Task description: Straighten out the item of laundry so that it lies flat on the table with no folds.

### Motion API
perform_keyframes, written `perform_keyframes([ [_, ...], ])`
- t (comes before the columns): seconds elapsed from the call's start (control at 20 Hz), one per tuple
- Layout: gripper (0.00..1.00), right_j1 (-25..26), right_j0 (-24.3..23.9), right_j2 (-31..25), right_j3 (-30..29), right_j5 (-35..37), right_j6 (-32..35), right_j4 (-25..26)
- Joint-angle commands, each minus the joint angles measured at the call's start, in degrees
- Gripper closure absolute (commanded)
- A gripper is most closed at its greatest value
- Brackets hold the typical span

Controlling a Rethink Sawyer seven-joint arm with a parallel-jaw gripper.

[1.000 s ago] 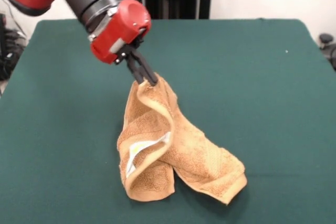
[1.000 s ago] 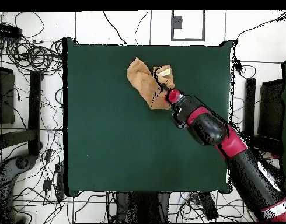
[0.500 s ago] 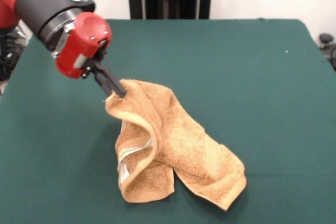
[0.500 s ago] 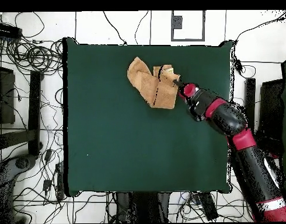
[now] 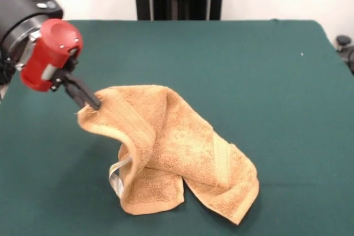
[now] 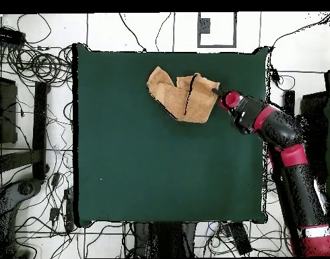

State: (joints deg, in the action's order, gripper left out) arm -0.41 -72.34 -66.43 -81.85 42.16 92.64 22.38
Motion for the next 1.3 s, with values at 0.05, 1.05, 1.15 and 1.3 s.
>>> perform_keyframes([
  [0.05,1.00,2.83,3.03,1.02,16.38,16.96,-28.84,-1.04],
  [1.05,1.00,9.36,9.66,0.06,45.49,41.99,-47.67,-3.82],
  [1.15,1.00,9.35,10.16,0.03,45.94,41.71,-46.96,-3.94],
  [1.3,1.00,9.09,11.18,-0.15,47.49,42.19,-46.78,-3.72],
])
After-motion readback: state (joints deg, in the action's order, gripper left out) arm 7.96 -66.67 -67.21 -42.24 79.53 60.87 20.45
